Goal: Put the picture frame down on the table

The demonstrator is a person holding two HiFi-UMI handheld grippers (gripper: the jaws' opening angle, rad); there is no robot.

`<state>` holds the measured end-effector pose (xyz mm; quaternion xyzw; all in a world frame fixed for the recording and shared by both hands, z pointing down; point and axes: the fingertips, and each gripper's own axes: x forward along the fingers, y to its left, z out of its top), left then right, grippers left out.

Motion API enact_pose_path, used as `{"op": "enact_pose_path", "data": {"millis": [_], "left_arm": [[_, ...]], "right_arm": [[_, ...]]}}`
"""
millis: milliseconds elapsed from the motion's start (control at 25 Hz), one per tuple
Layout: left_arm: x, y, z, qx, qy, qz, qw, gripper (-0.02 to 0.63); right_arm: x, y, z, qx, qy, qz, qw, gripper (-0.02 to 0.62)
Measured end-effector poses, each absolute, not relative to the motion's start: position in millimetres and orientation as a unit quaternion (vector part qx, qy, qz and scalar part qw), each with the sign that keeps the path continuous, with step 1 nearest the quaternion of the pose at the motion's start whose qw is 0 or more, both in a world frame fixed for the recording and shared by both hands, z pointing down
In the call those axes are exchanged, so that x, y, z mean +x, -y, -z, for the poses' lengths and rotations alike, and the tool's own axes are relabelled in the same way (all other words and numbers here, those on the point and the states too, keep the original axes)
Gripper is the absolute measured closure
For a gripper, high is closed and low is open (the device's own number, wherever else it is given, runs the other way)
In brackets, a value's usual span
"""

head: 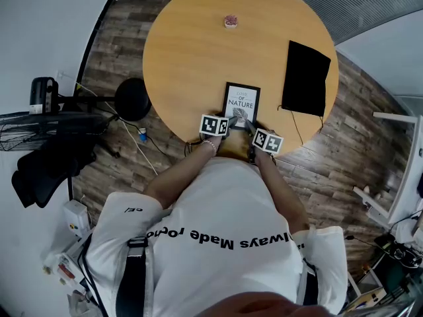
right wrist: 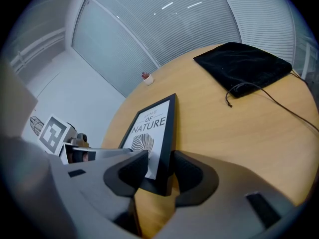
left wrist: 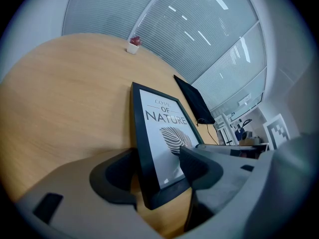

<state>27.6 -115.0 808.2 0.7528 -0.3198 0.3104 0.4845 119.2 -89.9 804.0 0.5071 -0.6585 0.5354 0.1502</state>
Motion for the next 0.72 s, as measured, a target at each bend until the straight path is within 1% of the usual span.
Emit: {"op": "enact_pose_path", "data": {"millis": [280, 440, 720], "left_arm": [[27.0, 114.5, -808.5, 0.754, 0.320, -0.322, 0.475, 0.342], [26.4, 112.7, -810.5, 0.761, 0.316, -0.345, 0.449, 0.337], [26.6, 111.7, -812.0, 0.763, 0.315, -0.346, 0.446, 0.337]], "right_arm": [[119.7, 89.8, -804.4, 0.509, 0.660, -0.530, 0.159, 0.419], [120.6, 90.6, -804.7, 0.511, 0.664, -0.518, 0.170, 0.419], [120.7, 90.1, -807.8, 0.513, 0.662, -0.518, 0.175, 0.419]]}}
